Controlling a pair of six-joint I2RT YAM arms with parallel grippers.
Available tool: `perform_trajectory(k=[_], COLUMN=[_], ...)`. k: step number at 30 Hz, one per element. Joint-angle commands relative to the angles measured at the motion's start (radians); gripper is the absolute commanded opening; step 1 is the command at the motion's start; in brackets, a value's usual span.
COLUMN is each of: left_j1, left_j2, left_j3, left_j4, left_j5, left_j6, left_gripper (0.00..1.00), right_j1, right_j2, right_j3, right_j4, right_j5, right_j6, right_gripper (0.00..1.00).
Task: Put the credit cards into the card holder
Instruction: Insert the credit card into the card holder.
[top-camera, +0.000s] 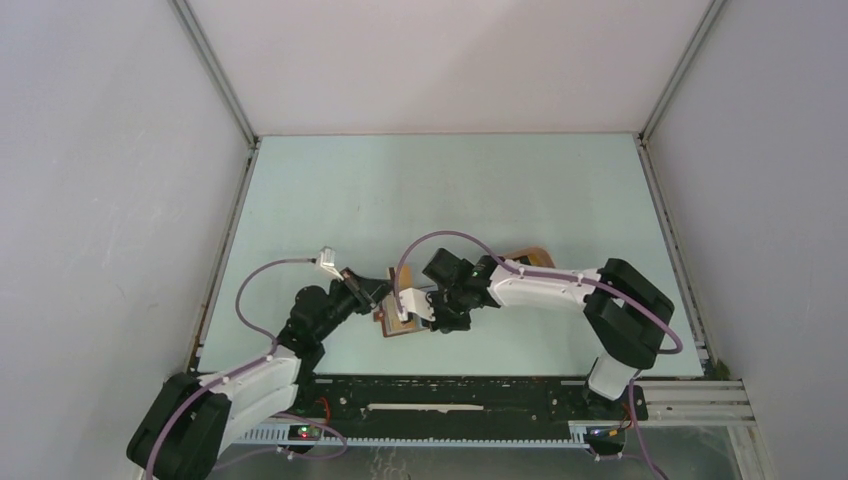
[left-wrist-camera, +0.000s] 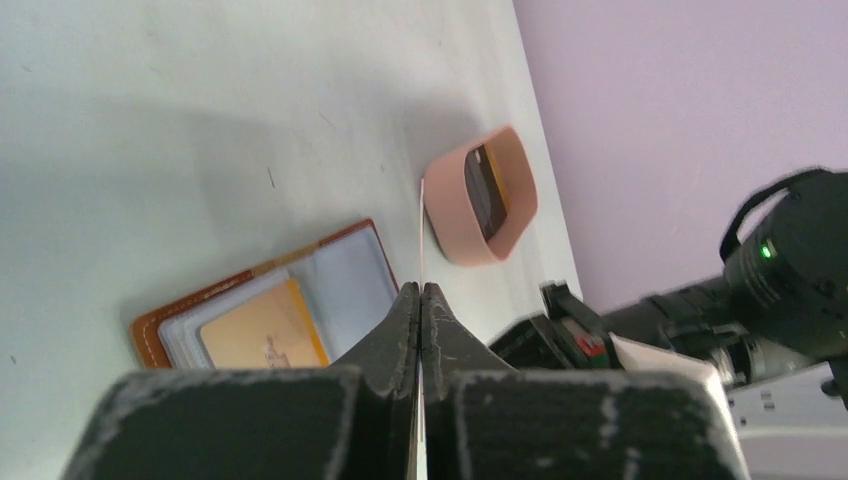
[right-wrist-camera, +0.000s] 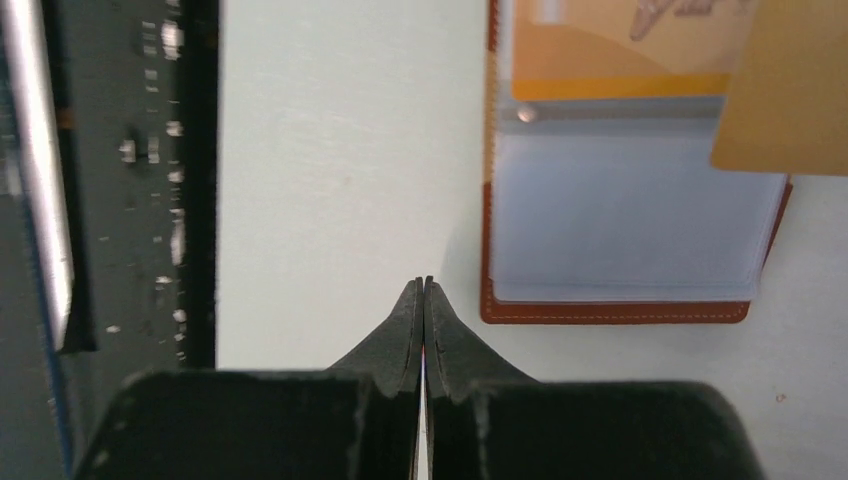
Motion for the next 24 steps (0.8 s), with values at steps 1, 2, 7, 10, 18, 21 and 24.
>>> perform_trajectory(k=[1,2,7,10,18,21,24], left_j1=[-0.067,-0.087,-0.159,-0.178,-0.208,-0.218,-0.226], left_j2=[0.024,0.032,0.065,0.063,0.105,0.129,0.149], left_j3=[-0.059,-0.055,-0.055,-0.070,-0.057,-0.058,-0.057], left_j4=[0.086,0.086,0.088,0.088,0.054,0.054,0.054], left_j5=[-0.190,-0.227,-0.359,-0.414,-0.458,-0.465,-0.469], left_j6=[-0.077,-0.086,-0.113,-0.127,-0.105,-0.105,-0.108], left_gripper=[0.00,0.00,0.00,0.00,0.00,0.00,0.00], right_j1=[-0.005,-0.012,-0.064,-0.091,-0.144,-0.152,-0.158], right_j2=[-0.070,-0.069,-0.080,-0.095,-0.122,-0.126,-0.126], right_j3=[0.017,0.024,0.039,0.040,0.039,0.039,0.039], right_j4=[-0.051,-0.055,-0.064,-0.063,-0.064,-0.064,-0.064], right_j5=[-0.141,-0.151,-0.203,-0.215,-0.240,-0.243,-0.248], right_j6=[-0.027,-0.021,0.010,0.021,0.037,0.040,0.042], right_gripper=[0.04,0.03,0.03,0.03,0.02,0.01,0.01])
